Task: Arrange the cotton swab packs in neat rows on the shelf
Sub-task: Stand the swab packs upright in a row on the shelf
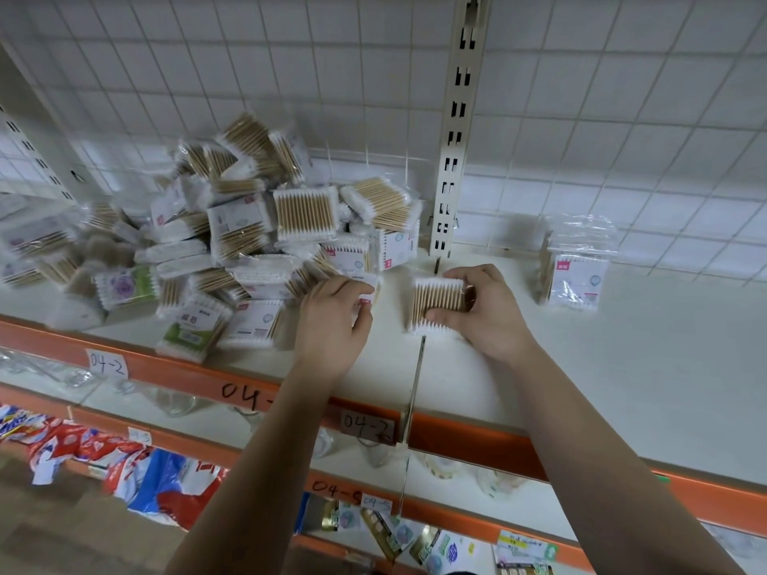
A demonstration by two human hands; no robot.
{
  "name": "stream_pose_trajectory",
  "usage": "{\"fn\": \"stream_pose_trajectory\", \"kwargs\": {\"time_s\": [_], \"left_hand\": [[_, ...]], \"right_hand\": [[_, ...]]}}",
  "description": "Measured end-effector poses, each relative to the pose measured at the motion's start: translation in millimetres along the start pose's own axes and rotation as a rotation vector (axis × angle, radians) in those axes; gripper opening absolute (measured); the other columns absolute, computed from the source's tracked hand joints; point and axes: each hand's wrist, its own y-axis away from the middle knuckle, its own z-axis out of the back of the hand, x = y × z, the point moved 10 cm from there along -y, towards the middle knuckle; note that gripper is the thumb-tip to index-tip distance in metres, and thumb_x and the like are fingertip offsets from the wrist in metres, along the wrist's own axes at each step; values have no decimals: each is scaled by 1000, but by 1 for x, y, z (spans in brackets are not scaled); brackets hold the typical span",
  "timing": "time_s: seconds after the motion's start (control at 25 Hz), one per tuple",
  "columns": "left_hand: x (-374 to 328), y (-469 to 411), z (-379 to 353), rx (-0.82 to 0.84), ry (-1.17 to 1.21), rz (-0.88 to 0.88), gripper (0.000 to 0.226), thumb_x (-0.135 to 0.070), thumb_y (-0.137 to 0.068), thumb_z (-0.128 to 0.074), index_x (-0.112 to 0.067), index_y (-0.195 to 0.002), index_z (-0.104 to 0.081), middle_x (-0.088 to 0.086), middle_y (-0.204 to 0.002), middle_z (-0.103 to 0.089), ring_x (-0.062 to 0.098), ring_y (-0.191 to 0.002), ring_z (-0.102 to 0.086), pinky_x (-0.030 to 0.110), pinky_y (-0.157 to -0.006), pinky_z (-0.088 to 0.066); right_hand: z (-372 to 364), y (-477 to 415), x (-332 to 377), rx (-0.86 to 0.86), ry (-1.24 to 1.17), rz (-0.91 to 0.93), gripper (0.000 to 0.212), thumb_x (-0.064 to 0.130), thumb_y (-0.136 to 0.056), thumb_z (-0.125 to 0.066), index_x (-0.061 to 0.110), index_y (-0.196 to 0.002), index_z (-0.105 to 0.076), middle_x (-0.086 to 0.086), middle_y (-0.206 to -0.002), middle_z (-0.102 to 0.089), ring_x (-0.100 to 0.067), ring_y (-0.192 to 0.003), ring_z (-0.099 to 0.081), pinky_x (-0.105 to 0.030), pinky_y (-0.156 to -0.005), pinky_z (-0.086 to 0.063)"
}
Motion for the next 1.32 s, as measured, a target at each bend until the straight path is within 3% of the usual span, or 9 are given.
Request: {"fn": "stream_pose_trajectory", "kwargs": {"time_s": [0.12, 0.28, 0.4, 0.52, 0.68, 0.84, 0.92, 1.04, 1.32], "left_hand": [[4, 0, 3, -14, 15, 37, 22, -16, -79, -57, -15, -97, -70, 3, -98, -65, 27, -91, -61, 43, -81, -51], [6, 0, 4, -10, 24, 59, 23, -17, -79, -56, -15, -97, -70, 3, -98, -65, 26, -92, -61, 42, -81, -51], [7, 0, 3, -5, 12, 66, 23, -17, -78, -55, -15, -96, -70, 4, -98, -65, 27, -92, -62, 43, -82, -51], [10, 0, 0, 15, -2, 83, 25, -19, -78, -54, -14, -97, -69, 5, -100, -65, 28, -93, -61, 44, -82, -51], [13, 1, -1, 17, -38, 100, 23, -17, -79, -60, -11, -100, -70, 9, -105, -65, 31, -94, -60, 42, -85, -50], [14, 3, -1, 0, -161, 125, 22, -22, -81, -66, -9, -98, -72, 12, -104, -66, 35, -92, -60, 42, -80, -50], [17, 3, -1, 3, -203, 157, 26, -33, -84, -64, -10, -93, -73, 11, -100, -65, 35, -93, -59, 42, -78, -49], [20, 3, -3, 32, -172, 194, 30, -40, -82, -68, -13, -93, -73, 8, -103, -64, 33, -99, -55, 40, -81, -45], [24, 6, -11, 150, -116, 265, 35, -52, -80, -64, -24, -101, -61, 4, -118, -54, 29, -106, -54, 38, -88, -41]], "right_hand": [[12, 0, 2, -89, -33, 9, 43, 19, -60, -88, 25, -96, -64, 9, -96, -51, 1, -81, -51, -15, -75, -40], [18, -1, 12, -74, 28, 74, 38, 24, -60, -88, 26, -88, -61, 19, -84, -57, 4, -79, -51, -6, -66, -34], [23, -7, 13, -40, -20, 67, 38, 20, -64, -86, 26, -97, -68, 15, -84, -60, 5, -72, -54, -7, -67, -40], [23, -9, 11, 9, -9, 53, 36, 19, -71, -81, 28, -104, -70, 13, -92, -66, -4, -77, -60, -20, -74, -48], [25, -7, 22, 36, 2, 89, 17, 29, -74, -79, 22, -87, -70, 10, -87, -61, 0, -72, -52, -10, -65, -38], [28, -9, 23, -5, 86, 108, 24, 32, -77, -75, 14, -72, -60, 5, -81, -52, 1, -64, -47, -10, -62, -34], [28, -11, 22, -1, 102, 122, 17, 19, -74, -76, 17, -78, -60, 3, -92, -51, -1, -68, -47, -17, -67, -35], [33, -11, 21, 1, 90, 127, 40, 5, -73, -72, 28, -103, -58, 5, -107, -49, -1, -76, -50, -10, -66, -37], [45, -9, 8, -106, 30, 7, 61, 17, -71, -80, 32, -124, -54, 6, -89, -56, -6, -66, -50, -13, -62, -41]]}}
